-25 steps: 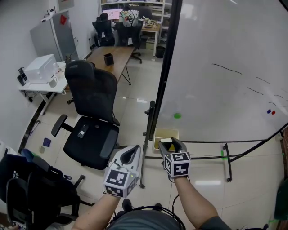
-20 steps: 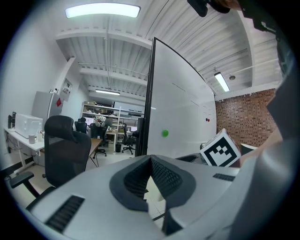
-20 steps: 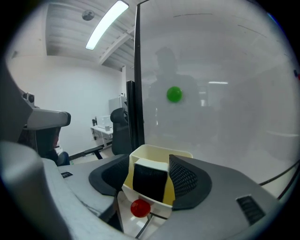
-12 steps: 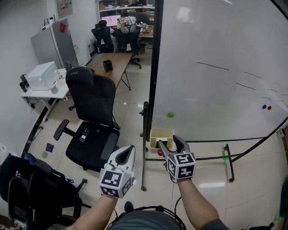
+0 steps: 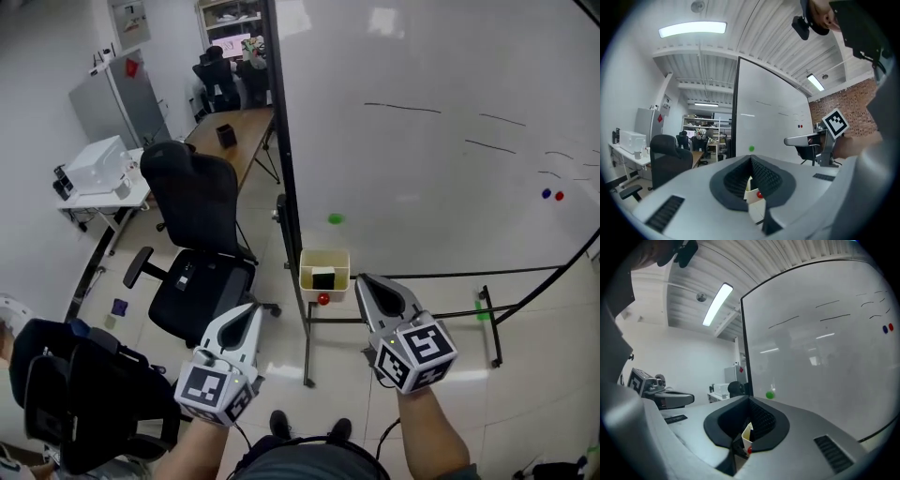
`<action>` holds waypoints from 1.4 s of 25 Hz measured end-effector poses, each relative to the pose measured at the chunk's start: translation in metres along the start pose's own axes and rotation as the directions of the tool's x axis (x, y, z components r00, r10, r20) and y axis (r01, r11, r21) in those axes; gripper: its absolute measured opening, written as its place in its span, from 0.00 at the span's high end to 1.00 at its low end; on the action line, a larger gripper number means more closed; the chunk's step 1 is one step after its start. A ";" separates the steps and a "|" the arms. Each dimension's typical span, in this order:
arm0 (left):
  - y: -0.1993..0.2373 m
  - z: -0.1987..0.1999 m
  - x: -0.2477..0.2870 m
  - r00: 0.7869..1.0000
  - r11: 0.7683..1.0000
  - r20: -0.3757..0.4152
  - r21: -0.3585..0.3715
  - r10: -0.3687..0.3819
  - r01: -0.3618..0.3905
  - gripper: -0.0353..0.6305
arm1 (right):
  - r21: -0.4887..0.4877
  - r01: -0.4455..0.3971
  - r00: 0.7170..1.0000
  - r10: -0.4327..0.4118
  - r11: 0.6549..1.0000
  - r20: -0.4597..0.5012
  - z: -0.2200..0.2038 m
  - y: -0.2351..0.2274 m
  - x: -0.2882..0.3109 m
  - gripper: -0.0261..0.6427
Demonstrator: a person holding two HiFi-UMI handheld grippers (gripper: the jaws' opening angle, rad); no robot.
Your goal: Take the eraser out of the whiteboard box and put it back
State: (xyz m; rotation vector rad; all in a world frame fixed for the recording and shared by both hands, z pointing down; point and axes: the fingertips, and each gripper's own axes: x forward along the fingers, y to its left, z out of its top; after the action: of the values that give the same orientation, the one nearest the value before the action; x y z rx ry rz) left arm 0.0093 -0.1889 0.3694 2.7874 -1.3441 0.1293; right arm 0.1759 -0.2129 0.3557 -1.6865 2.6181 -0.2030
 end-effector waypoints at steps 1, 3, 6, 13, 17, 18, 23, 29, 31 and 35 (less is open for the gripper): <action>-0.006 0.001 -0.004 1.000 1.000 -0.001 0.006 0.001 -0.001 0.90 | 0.003 -0.013 1.000 0.013 1.000 0.006 0.003 0.001 -0.006 0.93; -0.016 0.003 -0.015 1.000 1.000 -0.001 0.009 -0.004 0.004 0.90 | 0.011 -0.036 0.999 0.036 0.999 0.005 0.005 0.006 -0.018 0.93; -0.022 0.010 -0.038 0.999 0.999 0.013 0.016 -0.030 0.030 0.90 | 0.049 -0.050 0.999 0.049 0.998 0.024 0.010 0.026 -0.033 0.93; 0.000 0.022 -0.100 0.992 0.993 0.066 0.052 -0.108 0.104 0.90 | -0.020 0.046 0.998 -0.045 0.999 0.040 0.018 0.095 -0.065 0.93; 0.002 0.022 -0.127 0.975 0.982 0.127 -0.018 -0.184 0.187 0.90 | -0.040 0.073 0.996 -0.071 0.997 0.051 0.015 0.134 -0.084 0.93; 0.001 0.020 -0.131 0.973 0.979 0.130 -0.044 -0.191 0.198 0.90 | -0.035 0.077 0.995 -0.075 0.996 0.060 0.016 0.140 -0.089 0.93; -0.034 0.018 -0.148 0.973 0.975 0.089 -0.043 -0.214 0.218 0.90 | -0.050 0.075 0.995 -0.071 0.996 0.068 0.024 0.155 -0.133 0.93; -0.085 0.025 -0.165 0.982 0.985 0.107 -0.047 -0.158 0.163 0.90 | -0.079 0.040 0.996 -0.034 0.996 0.086 0.034 0.147 -0.196 0.93; -0.106 0.026 -0.171 0.983 0.987 0.103 -0.037 -0.151 0.155 0.90 | -0.101 0.017 0.995 -0.007 0.995 0.097 0.039 0.146 -0.220 0.93; -0.137 0.027 -0.177 0.987 0.991 0.096 -0.030 -0.130 0.133 0.90 | -0.098 -0.006 0.994 0.017 0.995 0.111 0.041 0.136 -0.256 0.93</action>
State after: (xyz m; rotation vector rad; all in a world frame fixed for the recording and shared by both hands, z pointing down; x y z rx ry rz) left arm 0.0083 0.0324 0.3256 2.8735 -1.1623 -0.0319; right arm 0.1625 0.0711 0.2856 -1.6579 2.5951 0.0202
